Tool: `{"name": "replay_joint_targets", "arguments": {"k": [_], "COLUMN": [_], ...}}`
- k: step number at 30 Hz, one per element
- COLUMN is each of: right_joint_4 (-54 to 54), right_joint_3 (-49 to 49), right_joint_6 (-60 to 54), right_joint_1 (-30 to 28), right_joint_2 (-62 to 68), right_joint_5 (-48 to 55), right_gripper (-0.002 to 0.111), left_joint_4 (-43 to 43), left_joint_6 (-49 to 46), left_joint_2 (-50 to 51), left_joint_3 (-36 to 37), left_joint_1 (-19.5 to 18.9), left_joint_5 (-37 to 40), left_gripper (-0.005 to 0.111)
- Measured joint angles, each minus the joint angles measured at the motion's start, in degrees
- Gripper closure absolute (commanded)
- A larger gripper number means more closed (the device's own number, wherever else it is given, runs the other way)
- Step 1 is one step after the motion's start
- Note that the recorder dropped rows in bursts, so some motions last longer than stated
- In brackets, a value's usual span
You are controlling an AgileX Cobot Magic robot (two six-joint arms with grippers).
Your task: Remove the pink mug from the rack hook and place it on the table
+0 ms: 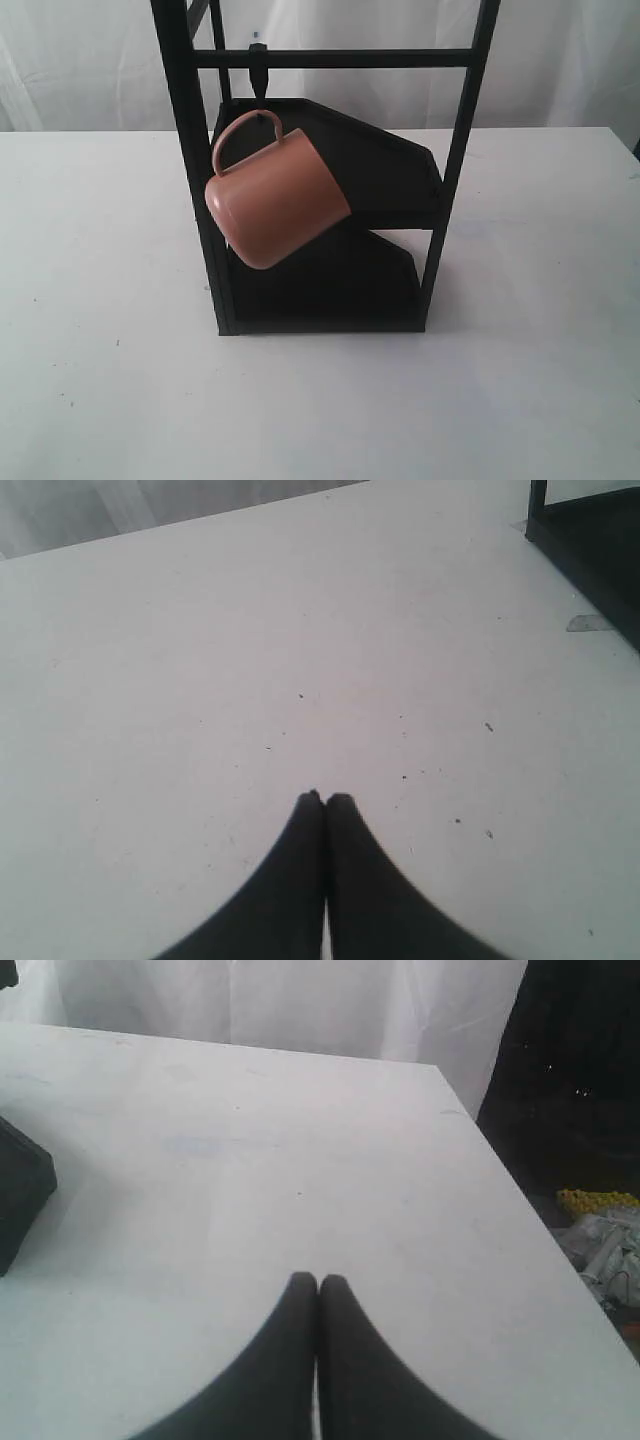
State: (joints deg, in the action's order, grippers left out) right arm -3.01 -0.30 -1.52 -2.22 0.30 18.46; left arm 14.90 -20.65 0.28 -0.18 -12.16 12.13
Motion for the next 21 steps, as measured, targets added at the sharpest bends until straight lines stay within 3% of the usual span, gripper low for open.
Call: {"name": "replay_joint_targets", "arguments": {"k": [10,16,21], "right_joint_4": [0.0,0.0,0.62], "right_joint_3": [0.0,0.0,0.0], "right_joint_6": [-1.63,-1.63,9.24], "right_joint_1": [0.0,0.0,0.0], "right_joint_2": [0.0,0.0,0.0], "right_joint_5": [-15.33,-19.06,-23.72], "right_gripper": [0.108,0.108,0.108], "left_joint_4": [0.0,0.0,0.0], "left_joint_6": [0.0,0.0,0.0], "left_joint_2": [0.0,0.0,0.0], "left_joint_3": [0.0,0.0,0.0], "left_joint_1": [0.0,0.0,0.0], "left_joint_5": [0.0,0.0,0.0], "left_gripper": [0.107,0.107,0.107]}}
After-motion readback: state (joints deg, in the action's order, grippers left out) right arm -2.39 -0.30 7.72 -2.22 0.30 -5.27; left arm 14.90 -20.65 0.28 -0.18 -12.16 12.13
